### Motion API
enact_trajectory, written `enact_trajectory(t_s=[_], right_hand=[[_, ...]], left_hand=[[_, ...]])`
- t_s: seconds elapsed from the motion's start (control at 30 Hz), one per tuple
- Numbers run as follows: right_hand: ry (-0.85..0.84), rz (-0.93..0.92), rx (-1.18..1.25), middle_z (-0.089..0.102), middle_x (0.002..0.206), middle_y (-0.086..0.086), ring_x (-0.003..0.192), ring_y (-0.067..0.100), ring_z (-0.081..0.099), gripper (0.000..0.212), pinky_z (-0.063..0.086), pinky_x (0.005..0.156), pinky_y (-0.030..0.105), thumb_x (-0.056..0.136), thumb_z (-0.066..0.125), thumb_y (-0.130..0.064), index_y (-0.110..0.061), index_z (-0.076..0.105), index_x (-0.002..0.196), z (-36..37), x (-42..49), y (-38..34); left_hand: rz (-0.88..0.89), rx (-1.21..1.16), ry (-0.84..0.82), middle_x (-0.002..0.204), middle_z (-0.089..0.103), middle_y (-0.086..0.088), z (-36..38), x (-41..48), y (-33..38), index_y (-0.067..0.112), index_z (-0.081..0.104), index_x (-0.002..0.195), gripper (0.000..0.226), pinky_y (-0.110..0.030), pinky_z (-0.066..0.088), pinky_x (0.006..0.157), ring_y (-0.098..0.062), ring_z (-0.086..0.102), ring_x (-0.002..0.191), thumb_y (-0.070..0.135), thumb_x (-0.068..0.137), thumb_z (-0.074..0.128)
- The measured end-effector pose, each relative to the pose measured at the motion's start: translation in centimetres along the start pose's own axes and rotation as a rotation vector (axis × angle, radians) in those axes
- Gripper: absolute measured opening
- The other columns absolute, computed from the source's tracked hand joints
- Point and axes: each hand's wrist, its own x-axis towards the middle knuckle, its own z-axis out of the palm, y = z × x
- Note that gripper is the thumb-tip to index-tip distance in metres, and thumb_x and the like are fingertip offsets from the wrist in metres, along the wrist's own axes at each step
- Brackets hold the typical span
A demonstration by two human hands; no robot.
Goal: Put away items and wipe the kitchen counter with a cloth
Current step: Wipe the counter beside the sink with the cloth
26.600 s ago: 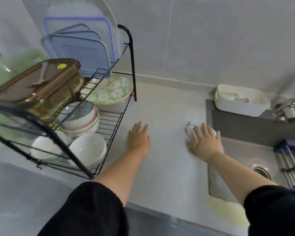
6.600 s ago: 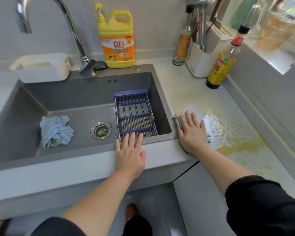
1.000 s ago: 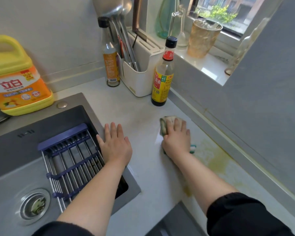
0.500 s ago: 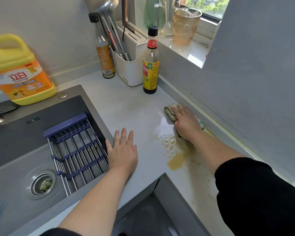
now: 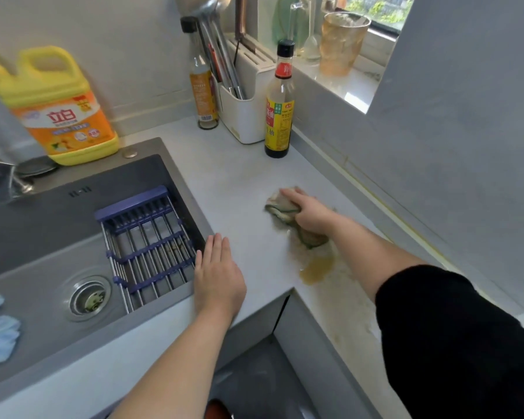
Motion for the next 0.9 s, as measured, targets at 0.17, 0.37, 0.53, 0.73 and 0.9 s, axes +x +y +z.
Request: enact_trajectory(t_s=[0.17, 0.37, 0.53, 0.73, 0.9], right_hand=[[-0.146, -0.211, -0.098, 0.015, 0.158, -0.009, 0.144, 0.029, 0.019, 0.081, 0.013, 0.119, 0.042, 0.077, 0.036, 0.01, -0.045, 0.044, 0.136, 1.1, 0.4, -2.2], [-0.121, -0.225, -0.027, 0.03, 0.153, -0.005, 0.143, 0.019, 0.022, 0.075, 0.002, 0.117, 0.028, 0.074, 0.038, 0.024, -0.034, 0.068, 0.111, 0.2, -7.5, 3.8], [-0.006, -0.135, -0.057, 0.018, 0.157, -0.012, 0.147, 0.015, 0.002, 0.068, -0.003, 0.118, 0.051, 0.089, 0.041, -0.002, -0.06, 0.047, 0.122, -0.6, -10.2, 6.9], [0.086, -0.028, -0.285, -0.004, 0.16, -0.007, 0.147, 0.015, -0.008, 0.052, -0.007, 0.115, 0.054, 0.102, 0.027, -0.037, -0.031, 0.011, 0.151, 1.9, -7.6, 2.7], [0.061, -0.064, -0.28, -0.002, 0.161, -0.002, 0.147, 0.019, -0.007, 0.056, -0.006, 0.114, 0.053, 0.101, 0.03, -0.035, -0.022, 0.012, 0.152, 4.7, 1.6, -6.9]], left_hand=[[0.0, -0.01, 0.01, 0.16, 0.003, -0.003, 0.2, 0.2, 0.0, 0.01, 0.008, 0.152, 0.055, -0.036, 0.001, 0.121, -0.015, -0.004, 0.147, 0.019, 0.098, 0.02], [-0.003, 0.016, -0.006, 0.16, 0.005, -0.003, 0.2, 0.1, 0.0, 0.011, 0.009, 0.152, 0.056, -0.039, 0.004, 0.121, -0.016, -0.003, 0.147, 0.016, 0.097, 0.021], [-0.092, 0.058, 0.039, 0.16, 0.003, -0.005, 0.0, -0.2, 0.0, 0.008, 0.008, 0.152, 0.056, -0.044, -0.001, 0.12, -0.02, -0.005, 0.147, 0.023, 0.098, 0.017], [-0.257, -0.037, 0.04, 0.158, 0.016, -0.009, -0.3, -0.2, -0.2, 0.004, 0.014, 0.15, 0.056, -0.042, 0.001, 0.12, -0.024, 0.007, 0.147, 0.022, 0.098, 0.026], [-0.269, -0.15, 0.083, 0.156, 0.025, -0.009, -0.3, 0.1, -0.6, 0.002, 0.021, 0.148, 0.057, -0.037, 0.003, 0.12, -0.021, 0.01, 0.147, 0.012, 0.094, 0.035]])
